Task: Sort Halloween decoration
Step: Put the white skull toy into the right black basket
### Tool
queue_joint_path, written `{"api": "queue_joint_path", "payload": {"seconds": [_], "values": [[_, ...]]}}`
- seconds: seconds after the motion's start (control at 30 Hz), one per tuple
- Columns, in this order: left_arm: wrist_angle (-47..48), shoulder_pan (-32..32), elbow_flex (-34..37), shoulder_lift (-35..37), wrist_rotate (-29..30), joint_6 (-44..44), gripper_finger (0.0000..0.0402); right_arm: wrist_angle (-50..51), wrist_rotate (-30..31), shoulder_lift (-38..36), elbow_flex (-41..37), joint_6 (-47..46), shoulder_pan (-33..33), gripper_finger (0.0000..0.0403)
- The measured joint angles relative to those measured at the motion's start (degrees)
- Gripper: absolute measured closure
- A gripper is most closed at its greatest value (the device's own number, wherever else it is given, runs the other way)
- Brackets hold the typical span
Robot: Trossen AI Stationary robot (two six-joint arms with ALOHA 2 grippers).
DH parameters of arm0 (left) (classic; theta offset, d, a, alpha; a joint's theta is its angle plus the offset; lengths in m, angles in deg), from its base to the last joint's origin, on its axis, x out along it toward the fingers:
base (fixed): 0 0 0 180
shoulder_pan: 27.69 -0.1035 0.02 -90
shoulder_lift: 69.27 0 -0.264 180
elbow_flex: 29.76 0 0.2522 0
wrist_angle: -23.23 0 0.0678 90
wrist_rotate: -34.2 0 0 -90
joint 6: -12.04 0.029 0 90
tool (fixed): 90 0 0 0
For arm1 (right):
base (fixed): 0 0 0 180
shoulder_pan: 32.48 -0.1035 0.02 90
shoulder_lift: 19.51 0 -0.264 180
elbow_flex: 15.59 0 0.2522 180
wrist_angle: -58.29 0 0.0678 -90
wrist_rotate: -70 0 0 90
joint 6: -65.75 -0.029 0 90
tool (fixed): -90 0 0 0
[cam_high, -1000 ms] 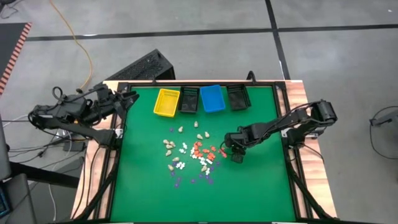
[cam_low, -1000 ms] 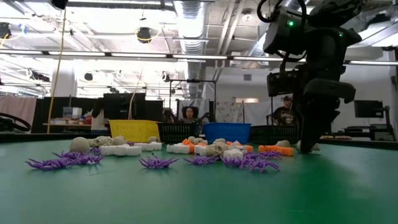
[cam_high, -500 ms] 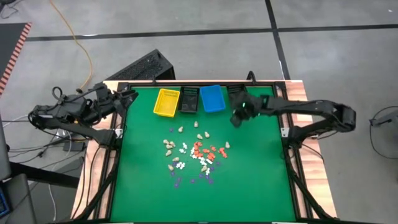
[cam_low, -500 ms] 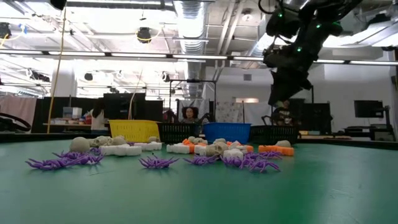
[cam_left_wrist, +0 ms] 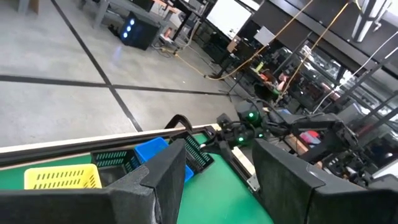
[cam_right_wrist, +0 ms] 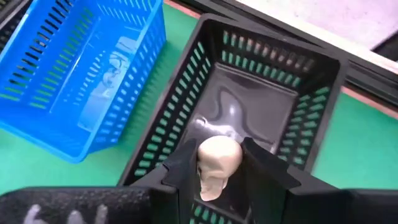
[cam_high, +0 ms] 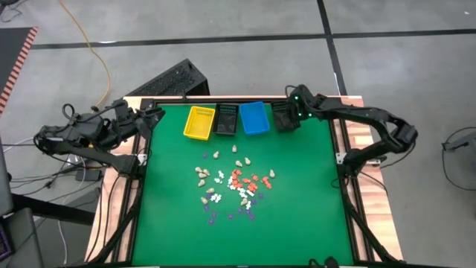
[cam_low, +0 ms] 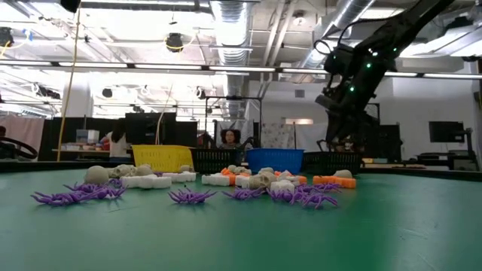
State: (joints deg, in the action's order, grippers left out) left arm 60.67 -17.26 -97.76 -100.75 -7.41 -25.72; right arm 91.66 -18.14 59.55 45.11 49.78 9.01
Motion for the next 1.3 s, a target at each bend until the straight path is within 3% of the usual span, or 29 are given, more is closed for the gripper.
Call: {"api": "queue_joint_path", "payload": {"seconds": [0.23,0.47,0.7,0.87,1.03,1.3], "values": [[0.3,0.0,0.0,0.0,0.0,-0.1,0.0225,-0.3,-0.2,1.4,2.2,3.8,-0.3,0.0243],[4.0,0.0,0.0,0.0,-0.2,-3.3,0.0225,2.6,0.2,0.3,6.7,5.9,-0.2,0.0191],[6.3,0.0,0.0,0.0,-1.1,-3.5,0.0225,7.0,-15.0,-2.5,8.7,10.9,-5.7,0.0171],[7.8,0.0,0.0,0.0,-1.0,-3.4,0.0225,15.3,-17.1,-5.1,8.1,13.3,-16.6,0.0183],[9.2,0.0,0.0,0.0,-0.1,-3.4,0.0225,16.6,-15.5,-7.2,3.5,8.3,-27.8,0.0192],[10.0,0.0,0.0,0.0,1.9,-3.5,0.0225,12.9,-0.7,-6.3,-0.7,-11.6,-40.3,0.0196]]}}
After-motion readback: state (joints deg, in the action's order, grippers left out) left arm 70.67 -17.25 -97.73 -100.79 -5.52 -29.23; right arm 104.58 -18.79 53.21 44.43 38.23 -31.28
